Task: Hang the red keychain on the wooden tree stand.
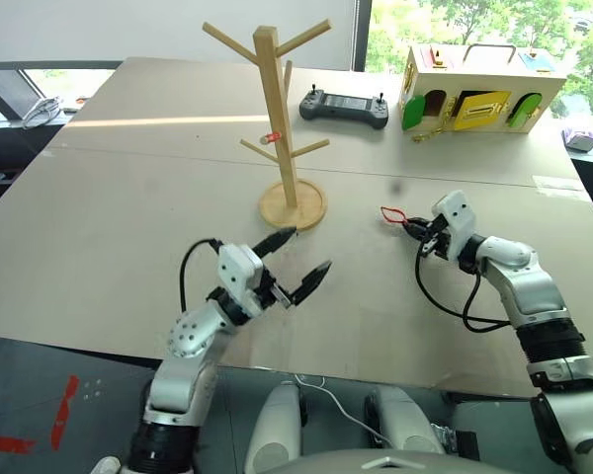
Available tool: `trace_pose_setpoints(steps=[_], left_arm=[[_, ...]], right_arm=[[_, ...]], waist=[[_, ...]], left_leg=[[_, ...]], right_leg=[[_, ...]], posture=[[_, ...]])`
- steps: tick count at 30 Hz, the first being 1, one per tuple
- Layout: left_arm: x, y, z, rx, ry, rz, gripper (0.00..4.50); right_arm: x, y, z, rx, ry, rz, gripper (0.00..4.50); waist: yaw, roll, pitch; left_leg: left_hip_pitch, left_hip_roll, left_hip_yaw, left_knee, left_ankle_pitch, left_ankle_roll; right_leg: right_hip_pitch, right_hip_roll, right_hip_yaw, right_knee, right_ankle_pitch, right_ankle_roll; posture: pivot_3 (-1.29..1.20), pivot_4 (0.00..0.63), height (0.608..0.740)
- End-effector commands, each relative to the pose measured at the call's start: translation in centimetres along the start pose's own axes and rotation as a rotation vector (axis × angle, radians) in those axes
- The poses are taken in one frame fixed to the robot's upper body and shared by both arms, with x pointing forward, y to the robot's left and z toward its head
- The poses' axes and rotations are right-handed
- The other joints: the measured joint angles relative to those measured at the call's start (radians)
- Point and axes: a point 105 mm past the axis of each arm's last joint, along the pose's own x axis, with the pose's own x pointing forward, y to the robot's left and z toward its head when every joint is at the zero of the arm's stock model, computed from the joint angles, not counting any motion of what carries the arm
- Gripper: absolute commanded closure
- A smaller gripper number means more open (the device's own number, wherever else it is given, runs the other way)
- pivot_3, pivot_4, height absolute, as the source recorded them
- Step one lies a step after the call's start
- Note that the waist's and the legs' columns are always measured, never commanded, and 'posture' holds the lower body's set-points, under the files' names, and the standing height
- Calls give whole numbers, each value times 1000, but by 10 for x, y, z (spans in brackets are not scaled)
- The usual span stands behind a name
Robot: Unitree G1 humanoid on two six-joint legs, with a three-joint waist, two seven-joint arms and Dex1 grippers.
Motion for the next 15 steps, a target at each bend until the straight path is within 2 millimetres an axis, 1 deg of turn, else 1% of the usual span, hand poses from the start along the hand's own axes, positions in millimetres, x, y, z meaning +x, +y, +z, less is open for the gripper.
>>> trace_pose_setpoints(steps=[1, 3, 5, 6, 7, 8, 9, 12, 15], left_arm=[[-1, 10, 39, 71, -42, 47, 0], [-4, 17, 59, 85, -54, 81, 0], [-10, 16, 71, 23, -49, 55, 0], [-14, 21, 74, 37, -33, 75, 0], [-22, 32, 80, 45, -30, 117, 0], [-28, 40, 85, 53, -27, 151, 0], [-32, 44, 88, 54, -25, 167, 0], [-35, 45, 92, 47, -17, 159, 0], [-39, 50, 94, 56, -16, 176, 0]], right_arm=[[-9, 1, 55, -129, -158, 50, 4436], [-10, 7, 76, -198, -208, 85, 4436], [-8, 11, 98, -255, -261, 105, 4436], [-7, 13, 107, -268, -279, 112, 4436], [-2, 18, 122, -299, -311, 118, 4436], [2, 21, 132, -320, -332, 121, 4436], [5, 25, 140, -343, -350, 122, 4436], [17, 39, 165, -406, -421, 128, 4436], [25, 51, 177, -435, -457, 146, 4436]], waist=[[-1, 0, 0], [-2, 0, 0], [-3, 0, 1], [-3, 0, 1], [0, 0, 1], [-3, 0, 2], [-3, 0, 2], [0, 0, 2], [5, -1, 2]], left_leg=[[0, 0, 0, 0, 0, 0], [0, 0, 0, 0, 0, 0], [0, 0, 0, 0, 0, 0], [0, 1, 0, 0, 0, 0], [0, 1, 0, 0, 0, 0], [1, 1, 0, 0, 0, 0], [1, 1, 0, 0, 0, 0], [1, 1, -1, 0, 0, 0], [0, 0, -1, 0, 0, 0]], right_leg=[[0, 0, 0, 0, 0, 0], [0, 0, 0, 0, 0, 0], [0, 0, 0, 0, 0, 0], [0, 0, 0, 0, 0, 0], [0, 0, 0, 0, 0, 0], [0, 0, 0, 0, 0, 0], [0, 0, 0, 0, 0, 0], [0, 0, -1, 0, 0, 0], [0, 0, -1, 0, 0, 0]], posture=[[0, 150, 740], [0, 150, 740], [0, 150, 740], [0, 150, 740], [0, 150, 740], [0, 150, 740], [0, 150, 740], [0, 150, 740], [0, 150, 740]])
